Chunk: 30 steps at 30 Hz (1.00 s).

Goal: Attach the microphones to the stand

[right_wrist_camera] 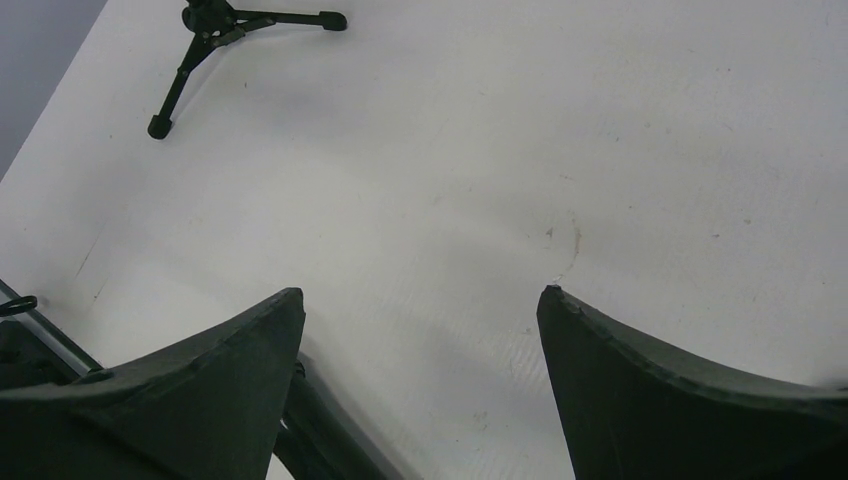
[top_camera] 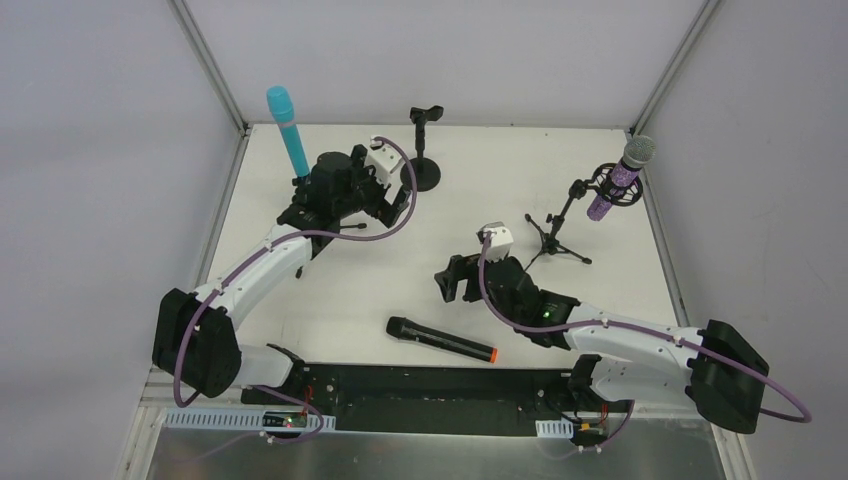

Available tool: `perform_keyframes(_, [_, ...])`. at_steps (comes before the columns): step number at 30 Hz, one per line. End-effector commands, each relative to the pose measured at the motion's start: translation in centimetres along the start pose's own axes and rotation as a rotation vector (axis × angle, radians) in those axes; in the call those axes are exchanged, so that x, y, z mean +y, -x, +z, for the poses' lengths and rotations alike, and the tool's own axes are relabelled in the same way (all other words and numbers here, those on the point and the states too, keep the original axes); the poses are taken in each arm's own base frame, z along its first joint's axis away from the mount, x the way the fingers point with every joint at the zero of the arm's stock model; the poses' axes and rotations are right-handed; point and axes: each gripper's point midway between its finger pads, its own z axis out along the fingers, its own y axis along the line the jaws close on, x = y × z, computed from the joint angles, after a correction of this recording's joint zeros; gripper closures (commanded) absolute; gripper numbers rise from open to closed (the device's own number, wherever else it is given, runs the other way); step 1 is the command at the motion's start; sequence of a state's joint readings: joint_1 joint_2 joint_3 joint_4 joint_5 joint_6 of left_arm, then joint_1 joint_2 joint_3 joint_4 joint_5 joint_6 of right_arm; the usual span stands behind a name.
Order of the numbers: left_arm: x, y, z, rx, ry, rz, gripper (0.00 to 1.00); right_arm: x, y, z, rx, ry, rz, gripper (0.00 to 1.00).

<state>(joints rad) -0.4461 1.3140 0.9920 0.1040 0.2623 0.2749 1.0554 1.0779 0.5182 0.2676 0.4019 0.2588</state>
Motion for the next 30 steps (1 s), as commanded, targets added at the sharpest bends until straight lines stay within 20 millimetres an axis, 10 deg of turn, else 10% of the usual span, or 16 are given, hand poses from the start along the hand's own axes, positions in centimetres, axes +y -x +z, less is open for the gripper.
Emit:
perform_keyframes(1, [0.2,1.6,0.2,-0.008,0.001,-0.007,0.01,0.9,2.3,0.0,-0.022,0.014,0.076,0.1])
perform_keyframes(14, [0.4,1.6,0.0,-0.01,0.015,0.025,0.01,0.9,10.4,4.4,-0.044,0.021,0.255,0.09])
perform_keyframes(30, [0.0,1.9,-0.2,-0.025,-0.011,0.071,0.01,-0.4,20.9,15.0,-0.041,0.115,0.581,0.03])
